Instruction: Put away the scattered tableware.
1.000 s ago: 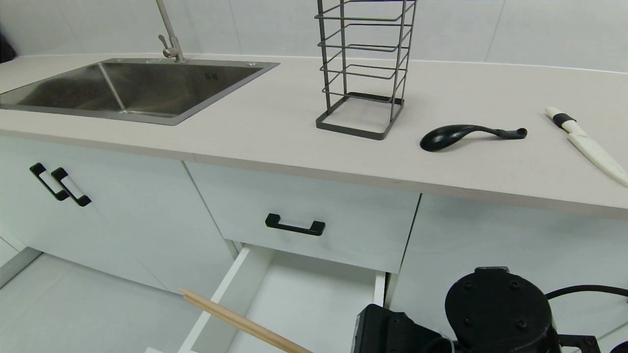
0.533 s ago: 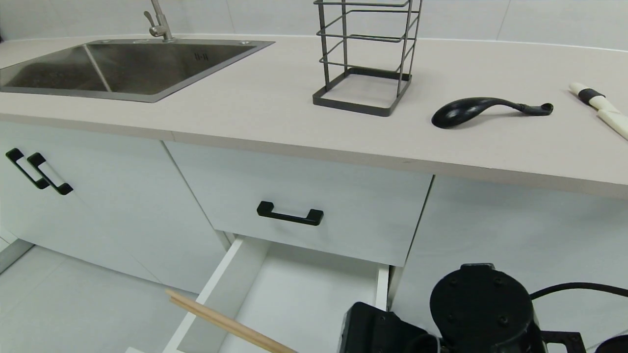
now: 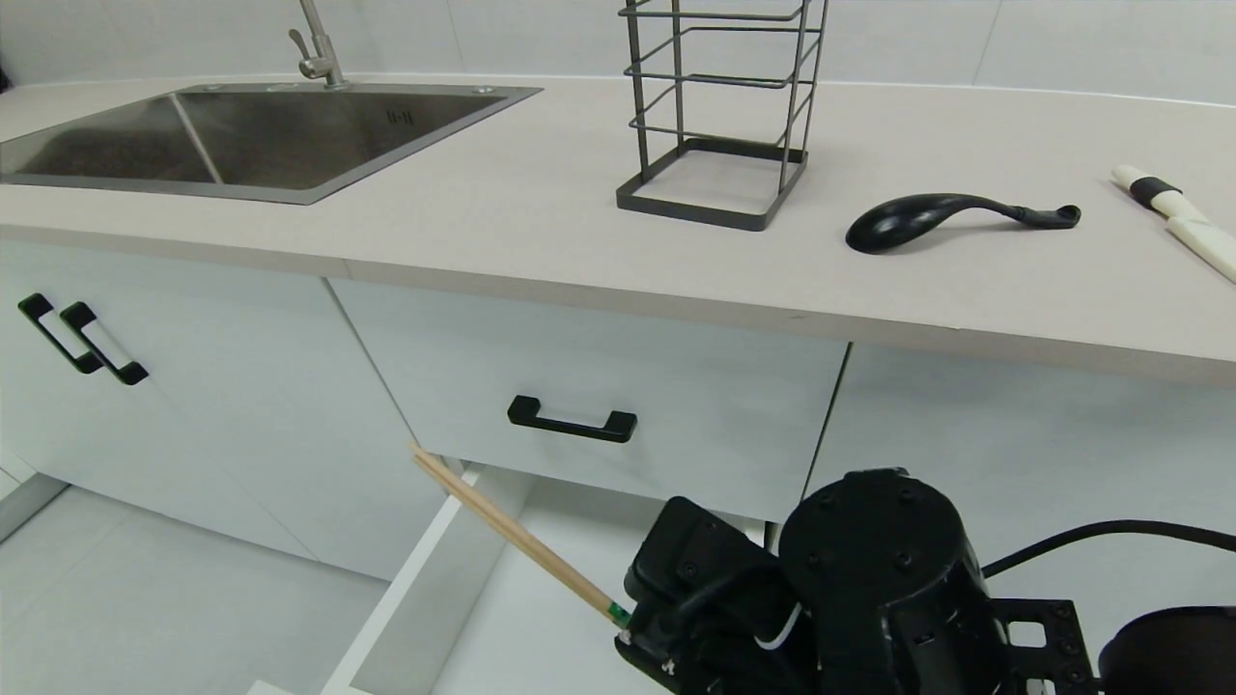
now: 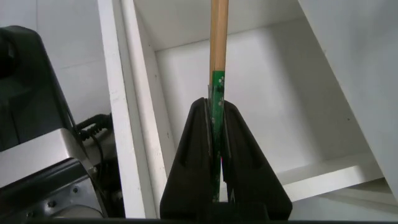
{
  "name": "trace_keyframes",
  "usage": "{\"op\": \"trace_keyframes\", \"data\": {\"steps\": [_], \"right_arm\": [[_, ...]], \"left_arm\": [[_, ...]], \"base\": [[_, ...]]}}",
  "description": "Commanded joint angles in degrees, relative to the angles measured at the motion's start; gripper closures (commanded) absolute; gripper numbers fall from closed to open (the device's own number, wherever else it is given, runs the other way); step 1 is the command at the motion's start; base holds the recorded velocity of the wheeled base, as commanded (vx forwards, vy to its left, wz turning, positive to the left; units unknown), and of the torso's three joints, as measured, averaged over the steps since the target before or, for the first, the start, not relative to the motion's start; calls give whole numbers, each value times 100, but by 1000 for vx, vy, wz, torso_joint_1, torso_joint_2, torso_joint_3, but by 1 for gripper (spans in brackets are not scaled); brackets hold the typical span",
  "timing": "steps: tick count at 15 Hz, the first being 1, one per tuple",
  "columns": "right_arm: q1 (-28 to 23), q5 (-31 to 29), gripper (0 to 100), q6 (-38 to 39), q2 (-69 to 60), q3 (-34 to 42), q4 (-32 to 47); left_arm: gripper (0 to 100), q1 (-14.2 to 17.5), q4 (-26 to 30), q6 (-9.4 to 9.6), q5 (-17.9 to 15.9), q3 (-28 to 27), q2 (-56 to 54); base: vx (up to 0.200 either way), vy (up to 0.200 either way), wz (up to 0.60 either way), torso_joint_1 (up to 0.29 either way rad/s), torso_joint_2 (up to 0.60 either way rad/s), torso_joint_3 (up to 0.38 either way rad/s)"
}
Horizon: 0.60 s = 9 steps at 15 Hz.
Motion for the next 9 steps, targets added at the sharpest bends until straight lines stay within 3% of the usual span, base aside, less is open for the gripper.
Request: {"op": "trace_keyframes", "data": {"steps": [1, 6, 9], "right_arm": [[5, -41, 100, -2, 277, 28, -72], [75, -41, 100, -11, 883, -394, 130], [75, -288, 100, 7, 1226, -1352, 1589]], "left_arm": [[0, -7, -1, -3, 4, 1, 0], [0, 1, -1, -3, 4, 1, 0], [0, 1, -1, -3, 4, 1, 0]], "base": [[0, 0, 0, 0, 0, 0], [0, 0, 0, 0, 0, 0], [0, 0, 0, 0, 0, 0]]}}
